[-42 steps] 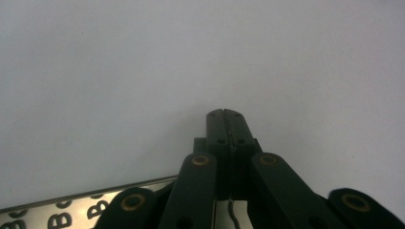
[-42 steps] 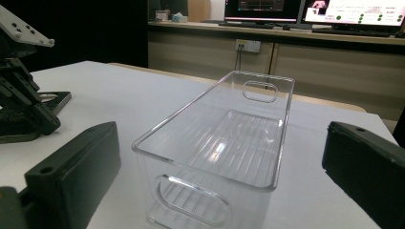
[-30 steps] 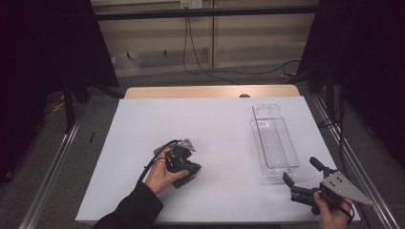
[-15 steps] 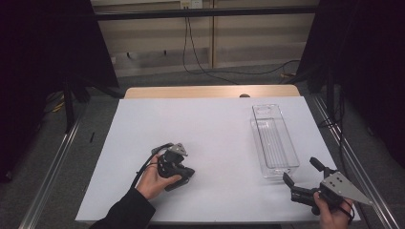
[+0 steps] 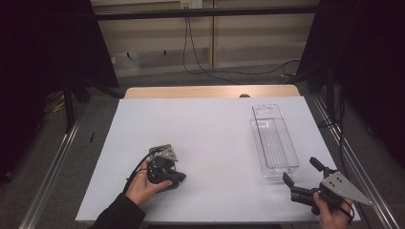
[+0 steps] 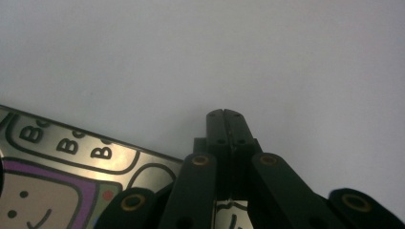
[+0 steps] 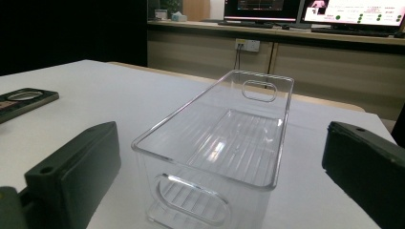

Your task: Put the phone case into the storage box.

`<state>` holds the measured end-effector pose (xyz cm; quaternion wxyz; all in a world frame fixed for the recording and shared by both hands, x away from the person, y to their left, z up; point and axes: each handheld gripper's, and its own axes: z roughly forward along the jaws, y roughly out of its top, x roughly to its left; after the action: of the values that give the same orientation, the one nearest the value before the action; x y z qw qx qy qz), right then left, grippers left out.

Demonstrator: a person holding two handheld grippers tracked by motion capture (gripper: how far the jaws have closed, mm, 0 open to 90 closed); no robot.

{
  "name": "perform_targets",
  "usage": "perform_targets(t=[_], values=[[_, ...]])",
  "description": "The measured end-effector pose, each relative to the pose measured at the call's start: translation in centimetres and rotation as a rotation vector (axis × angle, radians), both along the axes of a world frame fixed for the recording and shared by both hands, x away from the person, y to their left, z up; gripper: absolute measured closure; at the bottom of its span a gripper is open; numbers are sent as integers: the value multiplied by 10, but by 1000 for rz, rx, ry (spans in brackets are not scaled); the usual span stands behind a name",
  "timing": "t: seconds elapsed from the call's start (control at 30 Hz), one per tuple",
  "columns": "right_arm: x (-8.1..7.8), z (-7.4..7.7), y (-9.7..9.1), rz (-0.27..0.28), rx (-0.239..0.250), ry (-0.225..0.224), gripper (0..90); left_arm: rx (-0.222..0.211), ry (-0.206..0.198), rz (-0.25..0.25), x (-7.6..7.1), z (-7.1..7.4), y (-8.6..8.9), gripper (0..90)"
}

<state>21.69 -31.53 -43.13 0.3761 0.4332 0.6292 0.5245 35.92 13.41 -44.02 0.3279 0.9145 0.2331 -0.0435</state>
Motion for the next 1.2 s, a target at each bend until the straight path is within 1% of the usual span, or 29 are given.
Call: perform_targets(t=[0.07,0.13,0.2,0.3,0.33,0.43,0.5,0.57,0.63,0.77,0.83,0.93,1.13,1.17,1.2], values=[[0,0,0,-1,1,-1,0,-5,6,4,-1,0,2,900],[0,0,0,2,1,0,0,-4,1,12,-3,0,4,900],[0,0,0,3,1,0,0,2,1,6,-4,0,7,900],[0,0,0,2,2,0,0,6,-1,10,-5,1,12,900],[0,0,0,1,3,-1,0,-2,2,21,-6,1,13,900],[0,0,0,2,0,-2,0,4,7,24,-8,1,18,900],[0,0,0,2,1,-2,0,11,3,31,-9,2,21,900],[0,0,0,2,1,-1,0,21,-13,38,-11,2,24,900],[0,0,0,2,2,0,0,19,-8,44,-12,2,29,900],[0,0,1,2,1,0,0,30,-12,46,-13,3,35,900],[0,0,0,2,-2,-1,0,30,-7,52,-13,3,39,900],[0,0,0,-2,1,0,0,35,-11,66,-14,4,45,900],[0,0,0,0,-2,-1,0,29,-8,86,-15,4,54,900],[0,0,0,-1,-1,0,0,38,-14,81,-15,4,55,900],[0,0,0,-1,0,-1,0,38,-14,87,-16,4,56,900]])
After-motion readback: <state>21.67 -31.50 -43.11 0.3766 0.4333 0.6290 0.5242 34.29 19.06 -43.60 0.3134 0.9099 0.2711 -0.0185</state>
